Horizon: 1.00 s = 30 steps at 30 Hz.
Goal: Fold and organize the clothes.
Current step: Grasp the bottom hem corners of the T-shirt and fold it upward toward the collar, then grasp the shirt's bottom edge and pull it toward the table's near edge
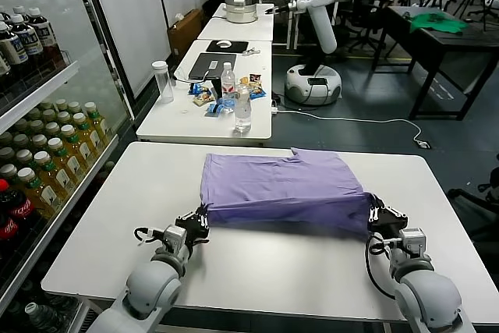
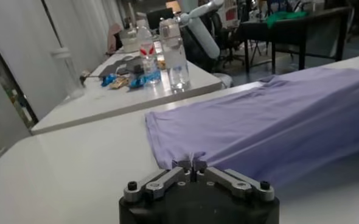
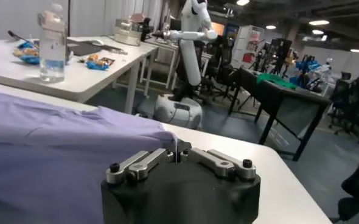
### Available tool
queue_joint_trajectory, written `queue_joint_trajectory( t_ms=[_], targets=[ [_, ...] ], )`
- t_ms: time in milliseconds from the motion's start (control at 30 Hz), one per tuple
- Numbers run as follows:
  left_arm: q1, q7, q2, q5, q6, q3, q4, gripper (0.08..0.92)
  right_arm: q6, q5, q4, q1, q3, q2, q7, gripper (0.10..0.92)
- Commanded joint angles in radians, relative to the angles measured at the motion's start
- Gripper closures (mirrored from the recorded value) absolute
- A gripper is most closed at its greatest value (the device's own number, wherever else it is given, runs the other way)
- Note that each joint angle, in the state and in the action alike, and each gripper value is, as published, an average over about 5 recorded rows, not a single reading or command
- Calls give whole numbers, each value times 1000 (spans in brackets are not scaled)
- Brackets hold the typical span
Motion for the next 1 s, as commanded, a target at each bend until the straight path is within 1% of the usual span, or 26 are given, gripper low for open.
queue_joint_trajectory(
  t_ms=[33, 100, 133, 267, 333, 467, 633, 833, 933, 1000],
  targets=[
    [-66, 1, -1, 43, -3, 24, 77, 900, -14, -30, -56, 42, -29, -4, -7, 896],
    [-66, 0, -9, 52, -4, 27, 80, 872, -14, -27, -44, 31, -25, -4, -13, 868],
    [-65, -1, -13, 54, -4, 27, 79, 850, -12, -19, -33, 22, -20, -4, -16, 841],
    [-42, -2, -21, 53, -11, 21, 50, 733, 17, 17, 26, -34, 19, -4, -22, 729],
    [-15, -4, -22, 52, -13, 14, 26, 681, 32, 24, 50, -70, 42, -3, -23, 669],
    [53, -13, -26, 52, -17, -2, -24, 551, 34, 37, 76, -146, 87, 15, -14, 556],
    [106, -27, -55, 45, -19, -8, -34, 404, 15, 59, 63, -210, 116, 41, 5, 409],
    [93, -50, -101, 44, -20, 2, 13, 235, -16, 91, -16, -212, 98, 67, 22, 258],
    [69, -69, -120, 62, -27, 8, 56, 201, -25, 111, -36, -194, 82, 77, 26, 213],
    [54, -78, -129, 65, -29, 10, 76, 232, -28, 127, -48, -181, 71, 80, 28, 209]
  ],
)
